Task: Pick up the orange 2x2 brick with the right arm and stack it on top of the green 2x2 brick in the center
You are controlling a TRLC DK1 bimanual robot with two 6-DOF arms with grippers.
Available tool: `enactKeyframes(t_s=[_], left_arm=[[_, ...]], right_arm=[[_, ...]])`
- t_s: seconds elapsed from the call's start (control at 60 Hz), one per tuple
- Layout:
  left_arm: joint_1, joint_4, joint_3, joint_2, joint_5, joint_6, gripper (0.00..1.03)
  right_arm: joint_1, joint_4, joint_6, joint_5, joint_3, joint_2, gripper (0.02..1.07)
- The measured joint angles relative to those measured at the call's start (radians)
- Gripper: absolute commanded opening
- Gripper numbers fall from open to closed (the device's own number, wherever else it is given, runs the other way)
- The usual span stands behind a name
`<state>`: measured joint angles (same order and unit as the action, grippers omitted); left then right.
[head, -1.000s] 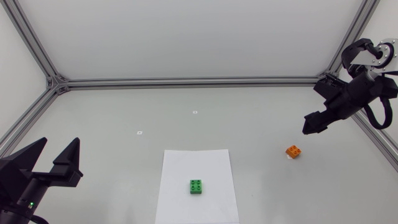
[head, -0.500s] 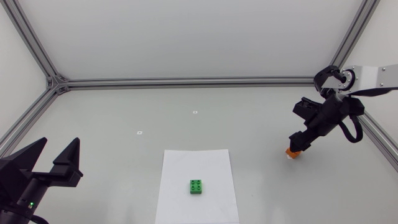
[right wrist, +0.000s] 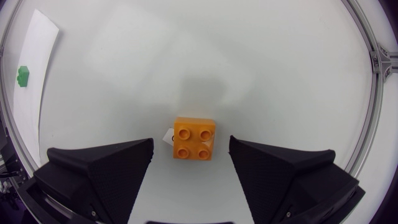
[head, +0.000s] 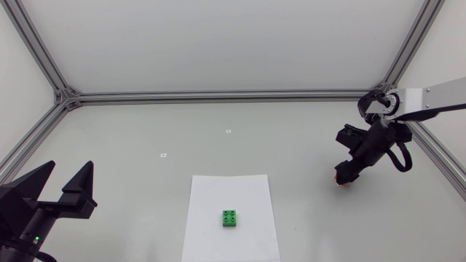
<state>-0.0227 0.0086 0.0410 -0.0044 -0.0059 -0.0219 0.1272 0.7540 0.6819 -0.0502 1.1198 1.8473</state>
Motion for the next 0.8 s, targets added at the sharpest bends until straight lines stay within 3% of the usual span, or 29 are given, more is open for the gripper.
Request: enactKeyframes(t_s=[0.183,0.8], left_arm=[[0.0,0.0,0.0,0.0,0.0,0.0,0.99],[0.0,0.0,0.0,0.0,0.0,0.0,0.99]], right_arm=[[0.004,-0.003,0.0,0.0,0.0,0.002,0.65],[0.007,-0.003,0.004,0.002,0.021,0.027,0.65]])
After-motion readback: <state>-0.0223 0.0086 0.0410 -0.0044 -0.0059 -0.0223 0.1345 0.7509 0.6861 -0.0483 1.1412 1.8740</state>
